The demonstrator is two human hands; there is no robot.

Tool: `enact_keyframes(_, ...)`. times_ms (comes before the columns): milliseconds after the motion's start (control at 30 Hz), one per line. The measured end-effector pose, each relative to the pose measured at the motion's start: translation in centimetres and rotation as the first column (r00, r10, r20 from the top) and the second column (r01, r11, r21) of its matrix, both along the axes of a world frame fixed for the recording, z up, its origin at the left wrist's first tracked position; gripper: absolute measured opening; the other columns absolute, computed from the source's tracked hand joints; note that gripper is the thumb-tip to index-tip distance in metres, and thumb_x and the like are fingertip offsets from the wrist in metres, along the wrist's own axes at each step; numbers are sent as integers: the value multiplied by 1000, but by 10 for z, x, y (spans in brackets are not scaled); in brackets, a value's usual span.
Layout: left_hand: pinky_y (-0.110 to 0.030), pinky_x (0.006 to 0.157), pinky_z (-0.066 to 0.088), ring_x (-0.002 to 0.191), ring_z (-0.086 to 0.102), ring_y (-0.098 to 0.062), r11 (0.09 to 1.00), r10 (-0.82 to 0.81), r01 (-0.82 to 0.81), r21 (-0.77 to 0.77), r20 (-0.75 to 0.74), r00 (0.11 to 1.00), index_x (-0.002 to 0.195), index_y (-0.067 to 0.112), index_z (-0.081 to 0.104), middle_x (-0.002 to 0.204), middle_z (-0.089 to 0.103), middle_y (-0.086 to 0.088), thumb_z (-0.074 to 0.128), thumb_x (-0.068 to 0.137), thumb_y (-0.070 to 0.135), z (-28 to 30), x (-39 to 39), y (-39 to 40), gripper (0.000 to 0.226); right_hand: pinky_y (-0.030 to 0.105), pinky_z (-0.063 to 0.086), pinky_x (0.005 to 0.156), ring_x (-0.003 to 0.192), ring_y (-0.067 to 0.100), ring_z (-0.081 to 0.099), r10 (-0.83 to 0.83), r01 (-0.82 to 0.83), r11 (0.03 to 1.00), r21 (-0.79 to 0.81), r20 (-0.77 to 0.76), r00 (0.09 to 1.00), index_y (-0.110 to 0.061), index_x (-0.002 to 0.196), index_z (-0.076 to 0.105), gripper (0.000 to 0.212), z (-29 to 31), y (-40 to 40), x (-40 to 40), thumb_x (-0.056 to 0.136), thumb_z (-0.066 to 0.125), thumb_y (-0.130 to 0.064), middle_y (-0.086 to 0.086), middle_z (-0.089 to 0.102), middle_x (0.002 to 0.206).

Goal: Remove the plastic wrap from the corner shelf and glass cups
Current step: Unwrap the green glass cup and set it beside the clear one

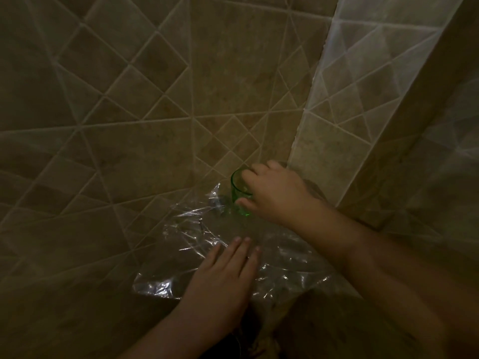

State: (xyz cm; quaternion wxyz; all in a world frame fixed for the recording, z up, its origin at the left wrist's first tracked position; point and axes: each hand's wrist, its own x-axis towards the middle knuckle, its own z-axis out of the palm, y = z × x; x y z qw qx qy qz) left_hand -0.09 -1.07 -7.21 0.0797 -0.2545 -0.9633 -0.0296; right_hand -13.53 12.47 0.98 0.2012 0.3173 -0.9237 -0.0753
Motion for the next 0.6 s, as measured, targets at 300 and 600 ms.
enact_keyframes(300, -51, 94, 48, 119, 60, -29, 997, -15, 15, -78, -2, 1000, 124, 17, 64, 128, 65, -12, 72, 58, 31, -2, 4, -5, 68, 33, 35, 56, 93, 32, 62, -14, 13, 994, 110, 12, 1000, -23, 143, 24, 67, -22, -3, 1, 85, 53, -9, 7, 69, 98)
enact_keyframes(600, -43, 88, 55, 113, 65, -21, 997, -56, 55, -48, -12, 998, 120, 20, 68, 123, 69, -4, 51, 67, 24, 14, 17, -20, 55, 30, 32, 51, 64, 29, 61, -31, 29, 991, 129, 15, 999, -32, 143, 28, 63, -21, 3, -10, 88, 55, -16, 3, 64, 73)
